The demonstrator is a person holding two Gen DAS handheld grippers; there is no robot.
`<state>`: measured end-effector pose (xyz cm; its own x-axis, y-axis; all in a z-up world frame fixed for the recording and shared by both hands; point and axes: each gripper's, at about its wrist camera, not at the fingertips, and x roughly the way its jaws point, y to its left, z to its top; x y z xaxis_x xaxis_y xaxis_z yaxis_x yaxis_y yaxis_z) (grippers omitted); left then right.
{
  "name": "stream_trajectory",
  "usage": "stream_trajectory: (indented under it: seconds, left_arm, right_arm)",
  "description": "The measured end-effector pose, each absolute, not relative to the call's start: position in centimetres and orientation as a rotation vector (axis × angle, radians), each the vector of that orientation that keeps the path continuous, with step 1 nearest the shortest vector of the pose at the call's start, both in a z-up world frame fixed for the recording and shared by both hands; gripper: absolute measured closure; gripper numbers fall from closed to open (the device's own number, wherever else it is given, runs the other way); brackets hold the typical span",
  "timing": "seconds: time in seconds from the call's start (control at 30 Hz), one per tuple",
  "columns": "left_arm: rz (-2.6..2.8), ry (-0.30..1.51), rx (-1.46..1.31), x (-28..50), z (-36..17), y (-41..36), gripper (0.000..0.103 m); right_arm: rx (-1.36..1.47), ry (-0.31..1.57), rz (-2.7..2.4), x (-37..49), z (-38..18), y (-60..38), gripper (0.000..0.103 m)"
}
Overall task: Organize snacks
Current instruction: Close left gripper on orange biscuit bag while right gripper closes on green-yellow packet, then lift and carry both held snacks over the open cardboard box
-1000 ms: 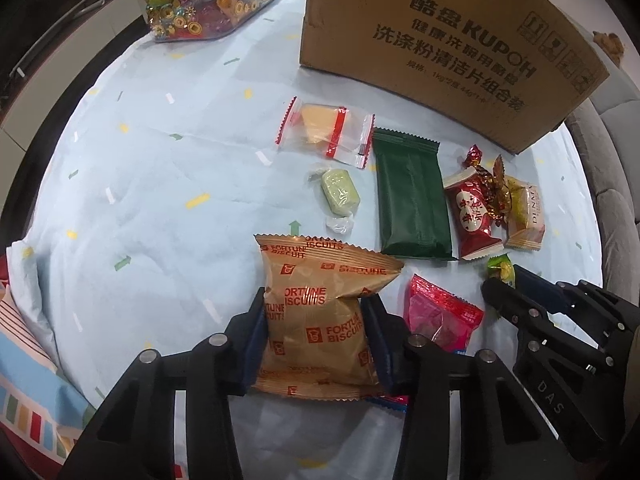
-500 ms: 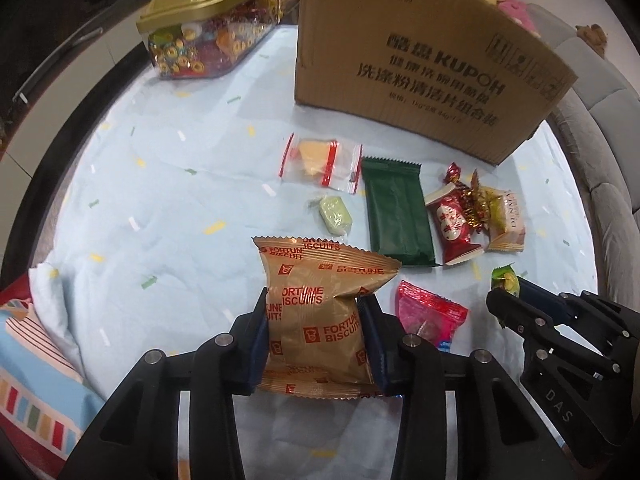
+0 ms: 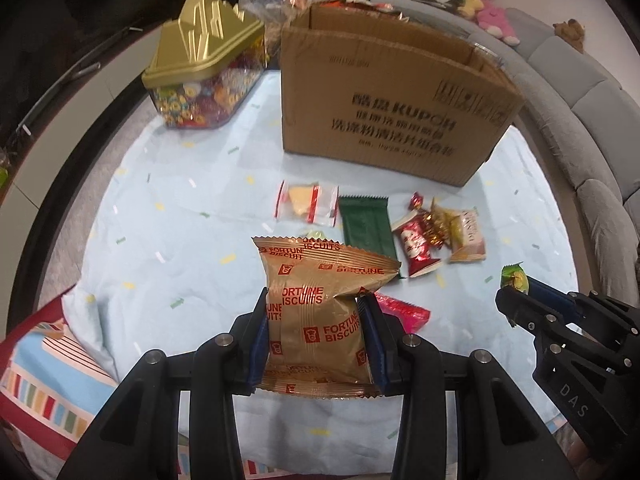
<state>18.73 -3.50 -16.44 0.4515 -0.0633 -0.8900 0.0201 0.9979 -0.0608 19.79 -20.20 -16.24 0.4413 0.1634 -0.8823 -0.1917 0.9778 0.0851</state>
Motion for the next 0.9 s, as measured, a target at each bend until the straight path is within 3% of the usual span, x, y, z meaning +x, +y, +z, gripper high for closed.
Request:
stream_trajectory:
  seconds: [0.9]
  left_arm:
    - [-0.094, 0.961, -0.009, 21.0, -7.1, -4.1, 0.063]
  right_arm:
    - [0.015, 0.926, 0.161, 20.7, -6.4, -20.2, 0.082]
